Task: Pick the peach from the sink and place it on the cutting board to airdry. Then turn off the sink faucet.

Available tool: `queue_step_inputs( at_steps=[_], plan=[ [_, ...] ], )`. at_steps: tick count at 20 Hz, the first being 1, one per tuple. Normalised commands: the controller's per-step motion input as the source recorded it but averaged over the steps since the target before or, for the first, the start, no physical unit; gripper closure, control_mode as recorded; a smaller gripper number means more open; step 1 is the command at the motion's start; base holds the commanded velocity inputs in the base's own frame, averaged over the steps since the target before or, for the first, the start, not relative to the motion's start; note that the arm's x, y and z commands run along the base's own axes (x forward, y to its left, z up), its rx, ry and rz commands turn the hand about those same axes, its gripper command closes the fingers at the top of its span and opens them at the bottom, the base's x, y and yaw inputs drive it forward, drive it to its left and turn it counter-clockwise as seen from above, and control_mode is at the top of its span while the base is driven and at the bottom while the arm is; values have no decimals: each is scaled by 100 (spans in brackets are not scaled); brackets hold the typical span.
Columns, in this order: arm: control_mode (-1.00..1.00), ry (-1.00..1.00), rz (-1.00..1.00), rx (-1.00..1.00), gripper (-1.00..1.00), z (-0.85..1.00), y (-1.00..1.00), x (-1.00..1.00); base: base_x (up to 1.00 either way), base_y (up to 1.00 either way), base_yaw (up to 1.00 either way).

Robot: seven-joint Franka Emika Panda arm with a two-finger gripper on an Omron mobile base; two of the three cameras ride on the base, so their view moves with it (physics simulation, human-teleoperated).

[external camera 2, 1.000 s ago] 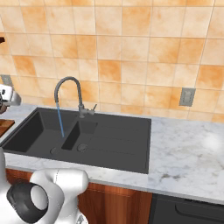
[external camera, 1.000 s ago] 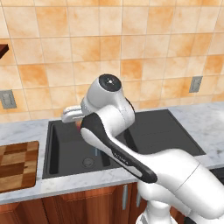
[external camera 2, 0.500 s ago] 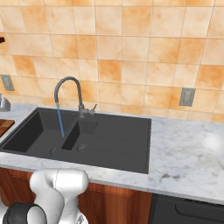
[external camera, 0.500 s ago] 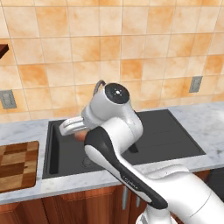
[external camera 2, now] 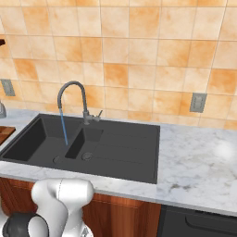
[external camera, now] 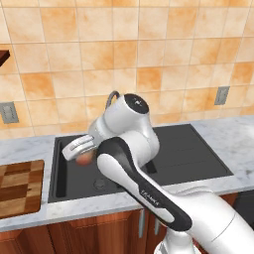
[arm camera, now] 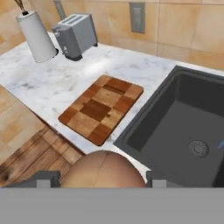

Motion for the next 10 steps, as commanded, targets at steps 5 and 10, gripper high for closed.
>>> queue_step_inputs(
  at_steps=[5,10],
  plan=[
    [-100,-1,14,-3,100,-2,59,-10,0,0,0],
    [-100,-5,3,-7,100,-4,57,-20,0,0,0]
  ],
)
